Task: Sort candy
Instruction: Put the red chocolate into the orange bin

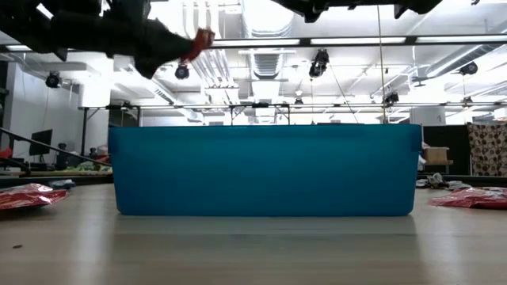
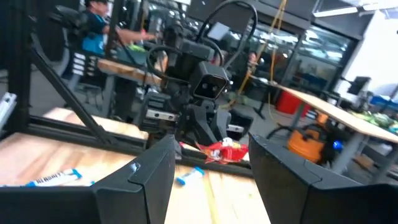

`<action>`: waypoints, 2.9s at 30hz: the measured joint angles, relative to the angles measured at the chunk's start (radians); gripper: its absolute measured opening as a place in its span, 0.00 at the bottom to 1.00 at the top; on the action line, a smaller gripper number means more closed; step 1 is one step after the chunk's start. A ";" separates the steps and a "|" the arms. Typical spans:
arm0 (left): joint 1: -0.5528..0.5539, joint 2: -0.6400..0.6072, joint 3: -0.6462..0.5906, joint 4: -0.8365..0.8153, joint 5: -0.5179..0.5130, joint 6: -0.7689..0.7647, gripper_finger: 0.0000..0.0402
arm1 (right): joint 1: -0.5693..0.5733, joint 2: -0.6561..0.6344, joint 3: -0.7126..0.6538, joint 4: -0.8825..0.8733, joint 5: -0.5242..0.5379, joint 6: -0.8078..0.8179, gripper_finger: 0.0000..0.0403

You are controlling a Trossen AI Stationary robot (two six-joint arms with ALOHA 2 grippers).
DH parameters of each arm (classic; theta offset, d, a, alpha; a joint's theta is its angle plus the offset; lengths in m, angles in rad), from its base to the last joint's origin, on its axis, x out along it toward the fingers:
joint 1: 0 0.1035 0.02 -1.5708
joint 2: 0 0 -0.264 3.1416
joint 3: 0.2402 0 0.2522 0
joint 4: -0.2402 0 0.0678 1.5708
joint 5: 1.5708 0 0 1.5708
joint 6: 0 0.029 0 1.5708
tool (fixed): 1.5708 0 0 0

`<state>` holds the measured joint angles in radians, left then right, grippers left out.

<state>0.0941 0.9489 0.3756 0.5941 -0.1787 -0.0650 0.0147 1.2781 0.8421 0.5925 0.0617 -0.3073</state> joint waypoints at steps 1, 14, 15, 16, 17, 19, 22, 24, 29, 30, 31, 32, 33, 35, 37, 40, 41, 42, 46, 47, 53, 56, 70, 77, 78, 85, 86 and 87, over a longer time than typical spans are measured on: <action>-0.011 0.016 0.000 0.050 0.007 0.000 0.04 | 0.000 0.003 0.000 0.009 -0.015 -0.001 0.48; -0.070 0.311 0.014 0.493 0.007 -0.005 0.04 | 0.000 0.179 -0.001 0.344 -0.062 -0.040 0.48; -0.072 0.332 0.020 0.511 0.007 -0.007 0.04 | 0.000 0.185 -0.001 0.352 -0.062 -0.040 0.48; -0.074 0.354 0.028 0.530 0.007 -0.007 0.04 | -0.002 0.189 -0.001 0.354 -0.062 -0.037 0.48; -0.075 0.371 0.035 0.542 0.007 -0.008 0.04 | -0.005 0.194 -0.001 0.356 -0.062 -0.032 0.49; -0.076 0.405 0.053 0.554 0.007 -0.010 0.04 | -0.013 0.199 -0.001 0.354 -0.062 -0.014 0.50; -0.076 0.442 0.086 0.559 0.007 -0.012 0.04 | -0.029 0.208 0.000 0.364 -0.057 0.010 0.52; -0.078 0.464 0.108 0.561 0.006 -0.012 0.04 | -0.037 0.210 0.000 0.353 -0.032 0.019 0.53; -0.079 0.500 0.145 0.555 0.006 0.001 0.04 | -0.055 0.213 0.000 0.325 -0.010 0.020 0.53; -0.079 0.507 0.154 0.556 0.005 0.001 0.04 | -0.057 0.215 0.000 0.325 -0.012 0.020 0.53; -0.079 0.514 0.162 0.556 0.006 0.001 0.04 | -0.058 0.216 0.000 0.327 -0.010 0.020 0.52; -0.079 0.522 0.169 0.556 0.006 0.001 0.04 | -0.061 0.216 0.000 0.326 -0.010 0.020 0.52; -0.079 0.530 0.176 0.556 0.006 0.001 0.04 | -0.061 0.216 0.000 0.326 -0.010 0.020 0.51; -0.081 0.541 0.187 0.556 0.012 0.002 0.04 | -0.063 0.217 0.000 0.321 -0.009 0.020 0.49; -0.081 0.547 0.192 0.557 0.014 0.003 0.04 | -0.065 0.217 0.000 0.307 -0.007 0.023 0.45; -0.080 0.549 0.195 0.553 0.014 0.003 0.04 | -0.072 0.217 0.000 0.283 -0.006 0.022 0.38; -0.080 0.549 0.196 0.552 0.014 0.003 0.04 | -0.075 0.217 0.000 0.276 -0.006 0.022 0.36; -0.080 0.549 0.196 0.552 0.013 0.003 0.05 | -0.077 0.217 0.000 0.272 -0.008 0.022 0.34; -0.080 0.543 0.194 0.552 0.024 0.003 0.05 | -0.080 0.217 0.000 0.264 -0.011 0.019 0.26; -0.080 0.543 0.193 0.551 0.025 0.003 0.05 | -0.080 0.217 0.000 0.264 -0.013 0.019 0.24; -0.080 0.542 0.194 0.550 0.028 0.002 0.05 | -0.080 0.217 0.000 0.261 -0.021 0.018 0.12; -0.080 0.541 0.196 0.547 0.028 0.000 0.07 | -0.080 0.217 0.000 0.261 -0.021 0.019 0.11; -0.077 0.489 0.188 0.353 -0.073 -0.052 0.39 | -0.139 0.190 -0.002 0.094 0.132 0.038 0.09; -0.078 0.393 0.188 0.059 -0.230 -0.061 0.45 | -0.287 0.190 -0.002 -0.144 0.382 0.205 0.08; -0.078 0.379 0.188 0.020 -0.245 -0.070 0.45 | -0.316 0.191 -0.002 -0.195 0.400 0.250 0.08; -0.078 0.278 0.195 -0.296 -0.328 -0.163 0.45 | -0.479 0.247 -0.002 -0.483 0.407 0.592 0.16; -0.078 0.266 0.202 -0.345 -0.337 -0.183 0.45 | -0.493 0.254 -0.002 -0.504 0.405 0.614 0.17; -0.078 0.254 0.211 -0.396 -0.347 -0.206 0.45 | -0.501 0.262 -0.002 -0.513 0.404 0.633 0.19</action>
<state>0.0158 1.2026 0.5861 0.1981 -0.5259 -0.2714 -0.4865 1.5404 0.8406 0.0799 0.4658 0.3260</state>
